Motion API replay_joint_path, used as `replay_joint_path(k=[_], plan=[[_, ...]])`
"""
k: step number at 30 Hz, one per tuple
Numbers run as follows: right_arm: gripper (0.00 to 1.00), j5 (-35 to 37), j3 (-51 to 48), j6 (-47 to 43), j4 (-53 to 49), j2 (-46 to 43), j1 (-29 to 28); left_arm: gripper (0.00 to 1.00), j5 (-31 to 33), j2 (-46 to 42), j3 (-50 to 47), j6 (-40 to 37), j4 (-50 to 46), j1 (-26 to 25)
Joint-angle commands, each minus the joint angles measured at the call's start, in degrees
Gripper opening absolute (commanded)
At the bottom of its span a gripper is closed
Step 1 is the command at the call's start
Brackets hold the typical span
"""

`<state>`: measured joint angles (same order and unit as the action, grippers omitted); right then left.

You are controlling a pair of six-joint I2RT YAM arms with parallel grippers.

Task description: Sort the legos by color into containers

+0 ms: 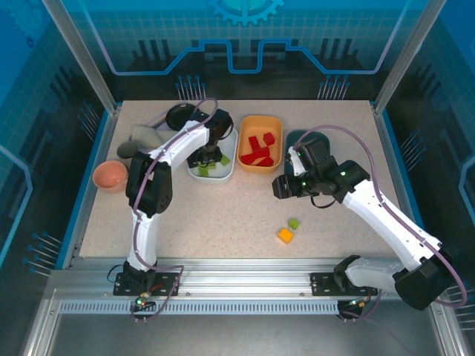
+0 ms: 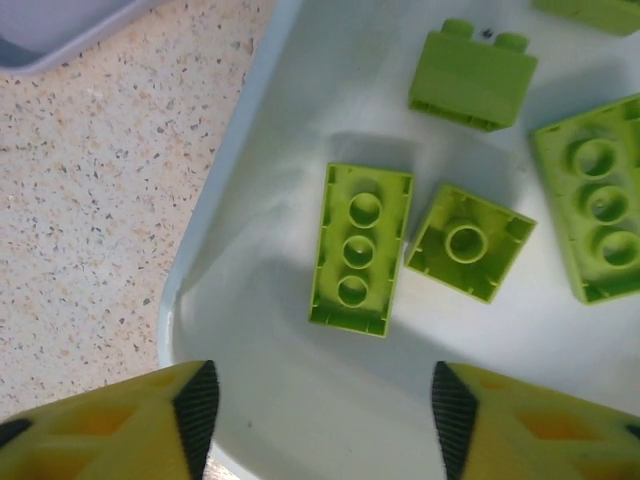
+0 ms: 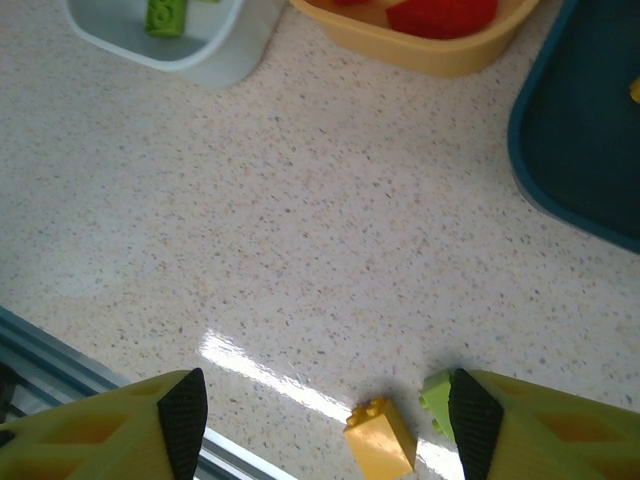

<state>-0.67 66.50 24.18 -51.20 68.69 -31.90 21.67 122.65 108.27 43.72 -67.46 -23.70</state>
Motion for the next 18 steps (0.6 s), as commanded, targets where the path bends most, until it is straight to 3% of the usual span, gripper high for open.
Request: replay_joint_path(k=[1, 7, 14, 18], plan=[[0.68, 3.16, 0.55, 2.62, -5.72, 1.42, -0.96, 0.67, 0.83, -3.23, 3.71, 0.09, -2.75, -1.51], [0.69, 3.81, -6.28, 6.95, -12.3, 1.71, -5.72, 0.81, -5.21, -14.25, 0.22, -3.0, 2.25, -8.53], [0.79, 1.52, -14.75, 12.66, -9.5, 5.33, -14.82, 0.84, -12.75, -34.88, -24.57, -0.6, 15.34, -17.09], [0.82, 2.05, -18.02, 12.2, -4.2, 8.97, -15.71, 0.84, -13.78, -44.0, -36.44, 3.47, 17.82, -20.05]])
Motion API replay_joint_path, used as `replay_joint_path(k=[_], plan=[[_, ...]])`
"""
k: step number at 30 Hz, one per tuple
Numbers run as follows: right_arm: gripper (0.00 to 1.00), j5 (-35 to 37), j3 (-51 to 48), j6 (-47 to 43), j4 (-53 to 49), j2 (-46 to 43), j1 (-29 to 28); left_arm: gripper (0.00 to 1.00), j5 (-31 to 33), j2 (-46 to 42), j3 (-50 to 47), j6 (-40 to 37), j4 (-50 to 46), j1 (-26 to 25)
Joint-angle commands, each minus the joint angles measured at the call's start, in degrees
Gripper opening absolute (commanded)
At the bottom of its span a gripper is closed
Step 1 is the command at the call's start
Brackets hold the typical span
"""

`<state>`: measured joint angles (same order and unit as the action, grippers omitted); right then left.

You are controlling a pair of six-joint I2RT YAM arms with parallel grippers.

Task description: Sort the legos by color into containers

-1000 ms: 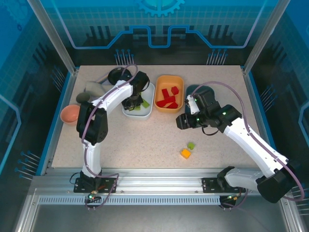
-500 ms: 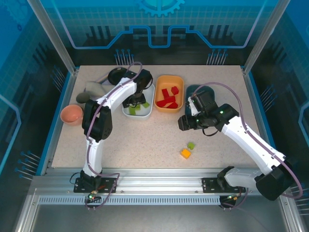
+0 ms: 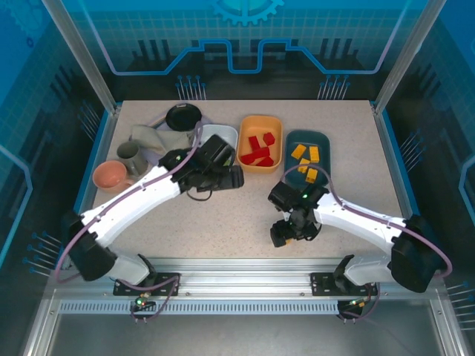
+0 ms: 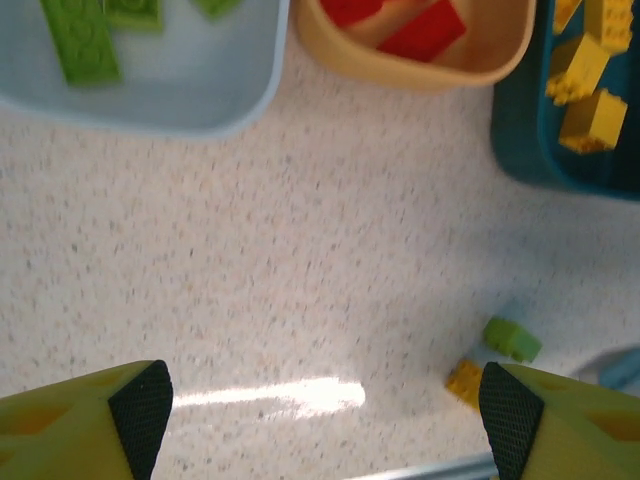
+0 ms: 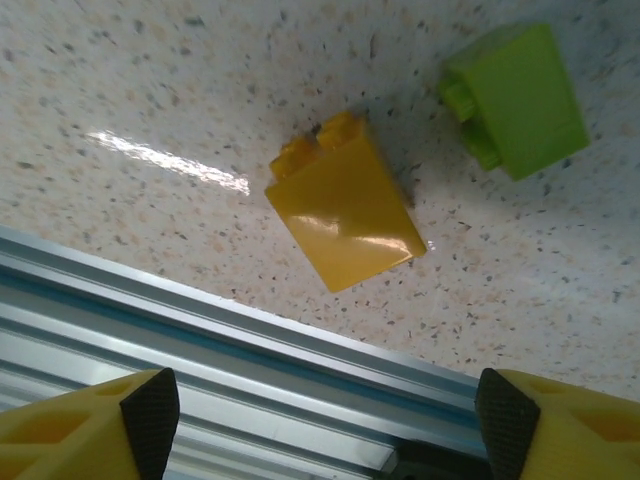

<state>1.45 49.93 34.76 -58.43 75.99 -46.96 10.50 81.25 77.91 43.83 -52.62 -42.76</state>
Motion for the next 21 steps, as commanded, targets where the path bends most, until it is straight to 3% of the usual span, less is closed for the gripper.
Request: replay_joint_path(k=[1, 6, 11, 21], plan=[[0.82, -0.2, -1.38, 0.9, 4.4, 2.68, -0.68, 0.84, -2.76, -4.61, -8.41, 4.07, 3.34, -1.6], [0.81, 1.5, 0.12, -2.16, 6.73, 9.68, -0.5, 0.84, -3.19, -11.61, -16.1, 6.72, 3.69, -2.64], [0.77, 4.08, 3.51, -4.45, 7.27, 14.73, -0.29, 0.84, -2.66, -14.35, -17.79, 7.83, 2.88, -2.77], [0.52, 6.09, 6.4, -5.7, 5.2, 20.63, -3.09, 0.84, -2.08, -15.31, -18.14, 8.72, 3.39, -3.65]])
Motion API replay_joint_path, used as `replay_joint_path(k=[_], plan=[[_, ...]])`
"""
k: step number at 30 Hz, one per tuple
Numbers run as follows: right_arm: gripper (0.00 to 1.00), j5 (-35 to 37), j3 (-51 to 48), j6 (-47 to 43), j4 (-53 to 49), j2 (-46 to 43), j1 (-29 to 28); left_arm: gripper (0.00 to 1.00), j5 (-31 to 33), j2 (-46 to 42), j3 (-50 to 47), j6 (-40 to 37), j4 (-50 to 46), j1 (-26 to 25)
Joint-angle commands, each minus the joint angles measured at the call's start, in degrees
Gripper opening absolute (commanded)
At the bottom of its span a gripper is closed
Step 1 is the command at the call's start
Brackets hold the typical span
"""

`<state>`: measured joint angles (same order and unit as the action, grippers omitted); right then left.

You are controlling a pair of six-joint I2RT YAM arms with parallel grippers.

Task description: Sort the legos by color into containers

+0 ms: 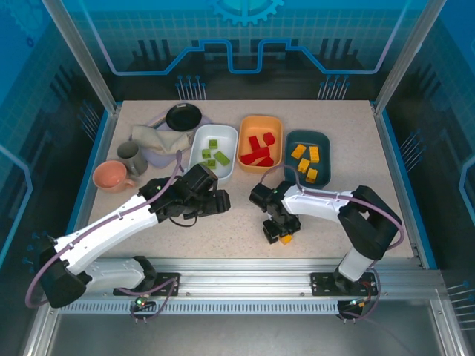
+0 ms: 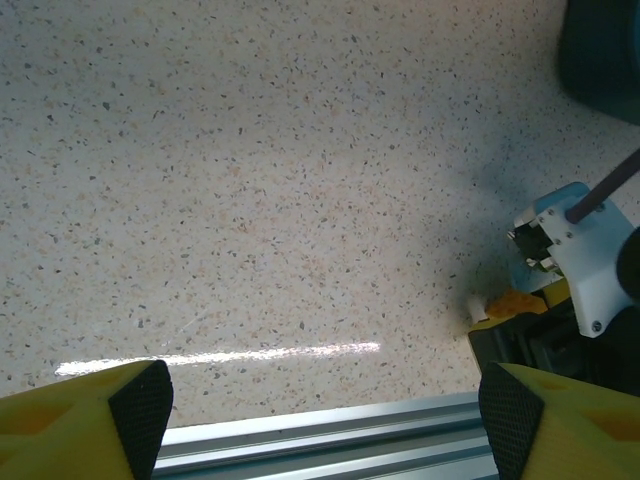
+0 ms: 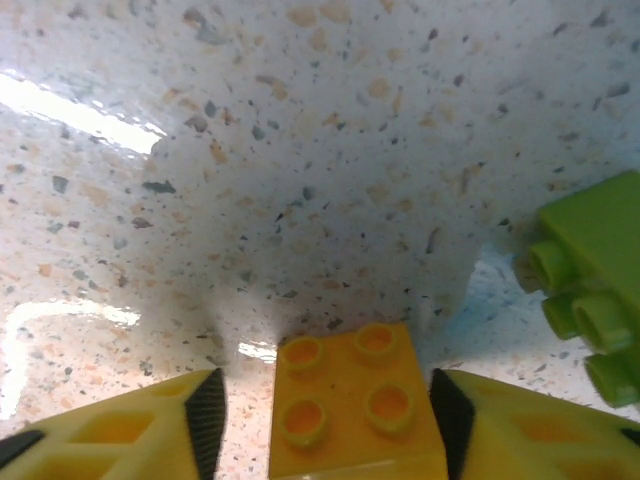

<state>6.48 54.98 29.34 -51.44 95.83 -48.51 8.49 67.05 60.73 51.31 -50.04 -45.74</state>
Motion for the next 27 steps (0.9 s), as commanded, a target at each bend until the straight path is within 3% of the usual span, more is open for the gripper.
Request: replay_joint_path(k=[1, 5, 11, 14, 21, 27], plan=[[0.5, 1.14, 1.42, -0.02, -2.18, 0.68, -1.88, 0.84, -0.12, -1.17, -1.05, 1.25, 0.9, -0.82], [0.45, 0.82, 0.86, 1.53, -3.03, -0.44, -2.65, 0.83, -1.64, -2.44, -2.55, 1.67, 1.7, -1.24], [0.23, 1.93, 1.15, 2.21, -2.82, -3.23, -2.73, 0.83, -2.5, -6.63, -6.13, 3.25, 2.54, -1.29], [0.19, 3.37, 5.34, 2.08, -5.4, -6.62, -0.74, 0.83, -2.39, -9.03, -7.04, 4.38, 3.67, -1.29], [0.18, 3.39, 16.89, -2.19, -8.04, -10.75, 15.34, 0.83, -3.11, -5.95, -4.11, 4.22, 6.28, -1.22], [0.18, -2.54, 23.89, -7.48, -4.06, -3.4, 28.41, 0.83, -4.07, 0.72, 1.11, 1.73, 8.54, -1.21]])
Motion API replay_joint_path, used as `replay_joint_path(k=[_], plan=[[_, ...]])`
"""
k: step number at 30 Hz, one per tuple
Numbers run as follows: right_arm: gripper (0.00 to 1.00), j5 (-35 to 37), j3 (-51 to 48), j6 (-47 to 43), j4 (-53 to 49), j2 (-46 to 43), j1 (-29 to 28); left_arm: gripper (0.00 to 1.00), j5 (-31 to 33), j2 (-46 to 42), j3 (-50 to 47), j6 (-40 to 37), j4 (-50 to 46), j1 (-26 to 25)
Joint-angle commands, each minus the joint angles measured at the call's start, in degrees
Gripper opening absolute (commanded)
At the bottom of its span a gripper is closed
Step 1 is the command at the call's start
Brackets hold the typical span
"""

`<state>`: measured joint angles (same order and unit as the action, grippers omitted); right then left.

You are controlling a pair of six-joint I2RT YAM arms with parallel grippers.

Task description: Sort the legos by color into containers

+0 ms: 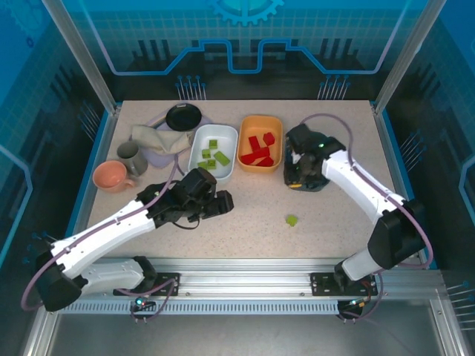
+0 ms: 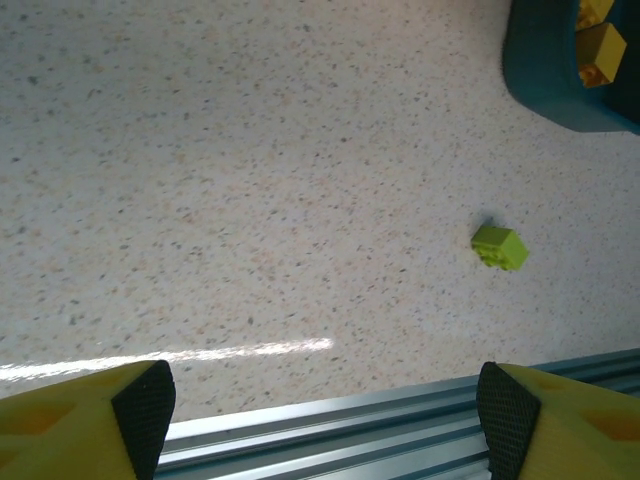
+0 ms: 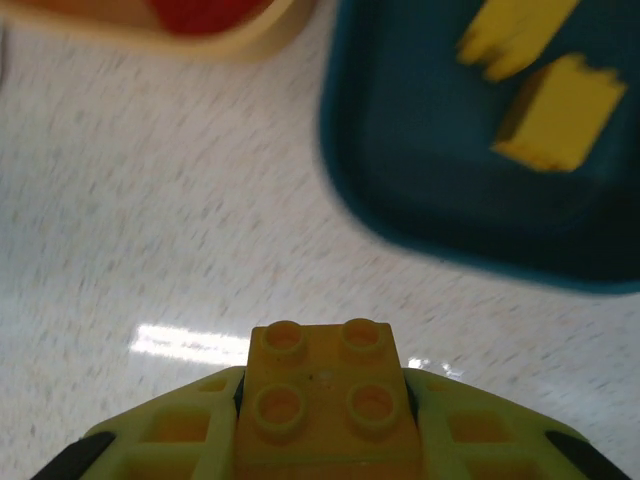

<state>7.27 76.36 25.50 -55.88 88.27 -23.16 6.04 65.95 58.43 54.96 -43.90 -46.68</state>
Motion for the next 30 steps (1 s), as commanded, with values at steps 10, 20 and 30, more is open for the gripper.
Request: replay_joint_path(k=[10, 20, 30], plan=[[0.28, -8.01, 10.84, -6.86, 2.18, 20.71, 9.53, 0.82, -4.81, 13.11, 11.09, -4.62, -0.38, -0.38], [0.61, -6.08, 9.86, -6.6, 2.01, 18.07, 9.87, 0.8, -4.51, 18.42, 16.59, -2.29, 1.77, -1.75], [0.62, 0.76, 1.83, -1.89, 0.41, -2.31, 9.89, 0.8, -6.56, 25.9, 31.67, -3.03, 0.16, -2.61]])
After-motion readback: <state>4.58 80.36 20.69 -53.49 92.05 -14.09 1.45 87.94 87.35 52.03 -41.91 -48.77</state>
